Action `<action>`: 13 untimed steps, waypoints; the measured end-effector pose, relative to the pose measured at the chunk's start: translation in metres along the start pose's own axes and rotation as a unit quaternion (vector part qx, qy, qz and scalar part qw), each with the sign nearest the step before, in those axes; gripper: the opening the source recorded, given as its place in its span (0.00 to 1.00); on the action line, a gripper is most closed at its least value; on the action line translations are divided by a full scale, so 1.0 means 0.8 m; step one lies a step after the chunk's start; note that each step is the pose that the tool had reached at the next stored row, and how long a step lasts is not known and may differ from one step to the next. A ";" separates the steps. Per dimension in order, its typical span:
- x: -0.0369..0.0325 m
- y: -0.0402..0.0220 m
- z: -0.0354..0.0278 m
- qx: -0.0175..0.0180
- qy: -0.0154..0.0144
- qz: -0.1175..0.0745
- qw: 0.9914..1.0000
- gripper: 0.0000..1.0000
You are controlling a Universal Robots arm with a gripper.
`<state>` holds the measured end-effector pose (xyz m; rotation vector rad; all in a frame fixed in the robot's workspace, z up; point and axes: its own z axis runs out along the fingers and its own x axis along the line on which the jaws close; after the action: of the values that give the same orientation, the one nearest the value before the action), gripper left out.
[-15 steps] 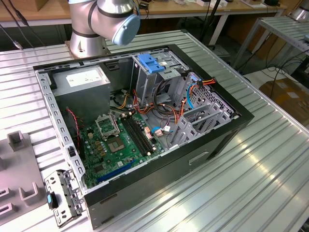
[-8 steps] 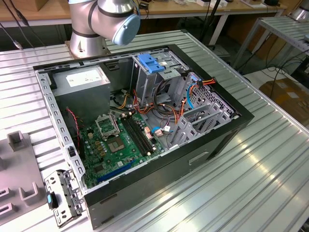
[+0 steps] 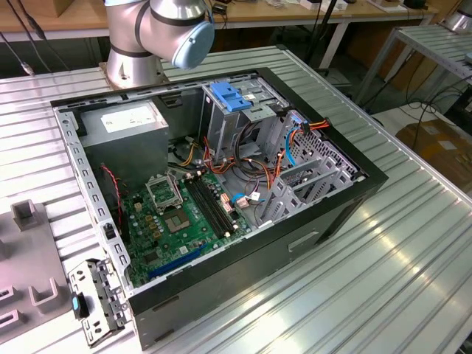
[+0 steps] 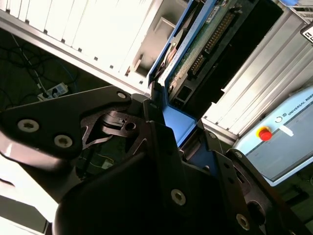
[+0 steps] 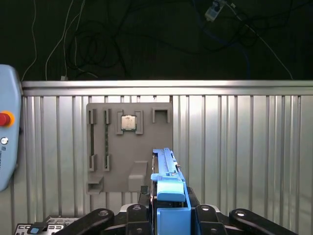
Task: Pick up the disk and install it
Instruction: 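Pick up the disk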
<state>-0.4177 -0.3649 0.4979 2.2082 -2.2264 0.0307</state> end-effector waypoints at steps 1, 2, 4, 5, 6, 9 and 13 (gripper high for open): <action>0.0000 -0.0013 0.0000 0.000 0.000 0.000 1.000 0.37; 0.0000 -0.0023 0.0000 0.000 0.000 0.000 1.000 0.37; 0.0000 -0.0052 0.0001 0.000 0.000 0.000 1.000 0.37; 0.0000 -0.0063 0.0001 0.000 0.000 0.000 1.000 0.37; 0.0000 -0.0075 0.0001 0.000 0.000 0.000 1.000 0.37; 0.0000 -0.0112 0.0001 0.000 0.000 0.000 1.000 0.37; -0.0001 -0.0163 0.0002 0.000 0.000 0.000 1.000 0.37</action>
<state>-0.4047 -0.3649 0.4979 2.2083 -2.2264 0.0308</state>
